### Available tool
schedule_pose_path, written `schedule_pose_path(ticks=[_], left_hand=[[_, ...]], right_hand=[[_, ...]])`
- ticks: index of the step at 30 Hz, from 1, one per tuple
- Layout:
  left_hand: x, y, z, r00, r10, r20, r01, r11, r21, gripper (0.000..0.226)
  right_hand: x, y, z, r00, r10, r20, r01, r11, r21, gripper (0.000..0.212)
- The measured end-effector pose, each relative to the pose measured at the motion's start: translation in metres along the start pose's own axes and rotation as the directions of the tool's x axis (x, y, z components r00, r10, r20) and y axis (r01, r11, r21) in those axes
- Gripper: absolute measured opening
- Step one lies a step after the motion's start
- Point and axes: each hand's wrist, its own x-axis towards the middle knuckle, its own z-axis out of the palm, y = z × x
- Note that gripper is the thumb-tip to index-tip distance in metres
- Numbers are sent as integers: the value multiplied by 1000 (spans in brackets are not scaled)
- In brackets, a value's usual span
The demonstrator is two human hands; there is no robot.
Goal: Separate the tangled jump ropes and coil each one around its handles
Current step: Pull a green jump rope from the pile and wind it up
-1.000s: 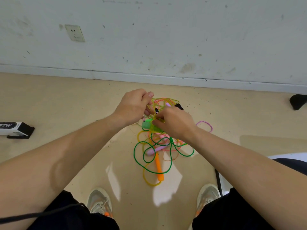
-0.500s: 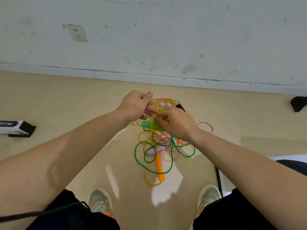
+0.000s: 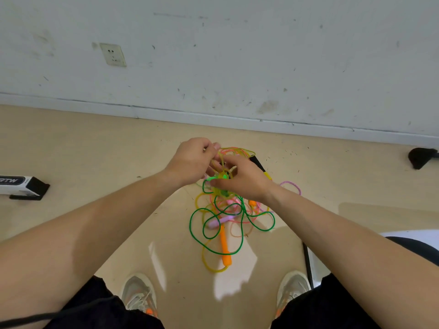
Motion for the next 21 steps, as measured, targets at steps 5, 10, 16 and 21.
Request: schedule_pose_path(ticks=[5, 10, 16, 21], left_hand=[[13, 0, -7, 996, -67, -58, 61, 994, -92, 36], [38, -7, -15, 992, -119, -30, 110, 971, -212, 36], [95, -19, -38, 976, -216, 33, 211, 888, -408, 35], [171, -46, -56, 973, -165, 162, 228, 807, -545, 22]], right_hand=[[7, -5, -13, 991, 119, -66, -96, 953, 288, 12], [32, 2, -20, 974, 200, -106, -160, 939, 305, 6], [108, 17, -26, 972, 189, -140, -141, 945, 297, 7], [195, 49, -31, 968, 178, -177, -130, 959, 252, 10]])
